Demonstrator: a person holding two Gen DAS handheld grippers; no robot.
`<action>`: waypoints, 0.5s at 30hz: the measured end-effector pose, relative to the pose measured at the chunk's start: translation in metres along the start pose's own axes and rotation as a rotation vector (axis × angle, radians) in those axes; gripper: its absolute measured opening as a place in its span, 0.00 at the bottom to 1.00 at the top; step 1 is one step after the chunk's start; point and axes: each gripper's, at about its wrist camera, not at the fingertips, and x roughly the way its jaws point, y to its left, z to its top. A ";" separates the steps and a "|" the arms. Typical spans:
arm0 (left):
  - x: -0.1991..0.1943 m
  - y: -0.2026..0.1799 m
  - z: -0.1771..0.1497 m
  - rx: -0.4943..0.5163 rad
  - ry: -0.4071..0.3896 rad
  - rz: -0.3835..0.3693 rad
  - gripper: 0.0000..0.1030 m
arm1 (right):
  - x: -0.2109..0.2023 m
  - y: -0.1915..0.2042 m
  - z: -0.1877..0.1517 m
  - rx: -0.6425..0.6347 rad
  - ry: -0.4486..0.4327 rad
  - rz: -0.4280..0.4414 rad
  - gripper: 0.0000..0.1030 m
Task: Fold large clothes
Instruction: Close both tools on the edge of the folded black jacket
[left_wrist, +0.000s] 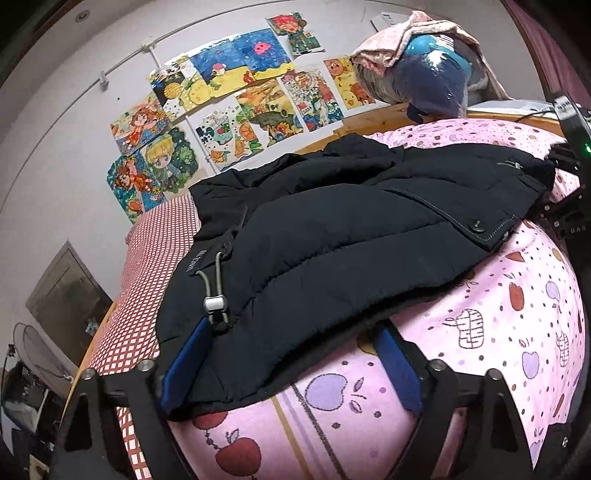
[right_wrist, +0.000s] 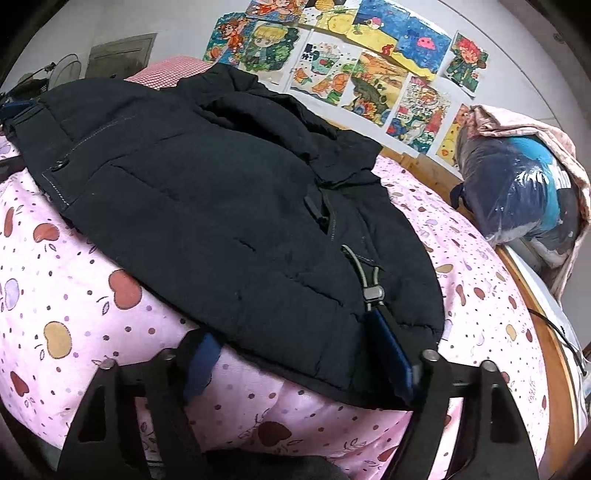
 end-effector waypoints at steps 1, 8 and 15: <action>0.000 0.001 0.000 -0.004 0.000 0.009 0.74 | 0.000 0.001 0.000 -0.006 -0.002 -0.005 0.61; 0.001 -0.001 0.001 0.013 -0.002 0.100 0.46 | -0.004 0.009 0.001 -0.027 -0.009 -0.053 0.45; -0.001 0.002 0.003 0.000 -0.010 0.119 0.26 | -0.010 0.012 -0.001 -0.034 -0.029 -0.080 0.27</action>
